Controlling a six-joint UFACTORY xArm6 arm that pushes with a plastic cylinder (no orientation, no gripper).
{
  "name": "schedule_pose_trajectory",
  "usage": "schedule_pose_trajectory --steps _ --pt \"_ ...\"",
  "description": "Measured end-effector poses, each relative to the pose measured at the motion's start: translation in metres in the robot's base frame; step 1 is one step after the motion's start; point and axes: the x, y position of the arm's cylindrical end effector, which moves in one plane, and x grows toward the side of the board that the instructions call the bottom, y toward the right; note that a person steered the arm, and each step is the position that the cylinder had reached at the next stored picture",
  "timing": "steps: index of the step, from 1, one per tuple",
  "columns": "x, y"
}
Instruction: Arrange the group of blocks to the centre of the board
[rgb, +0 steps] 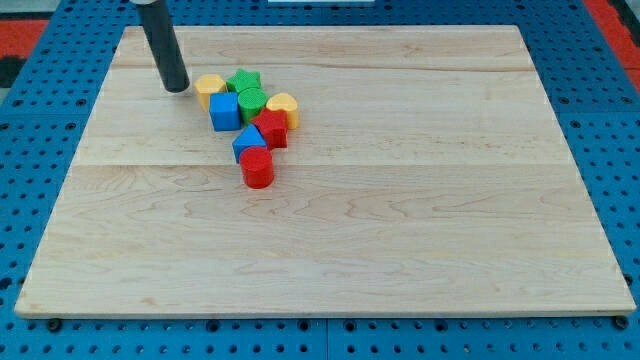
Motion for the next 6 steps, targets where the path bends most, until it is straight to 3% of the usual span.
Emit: schedule_pose_trajectory --steps 2,6 --pt "0.008 0.106" --pt "-0.006 0.107"
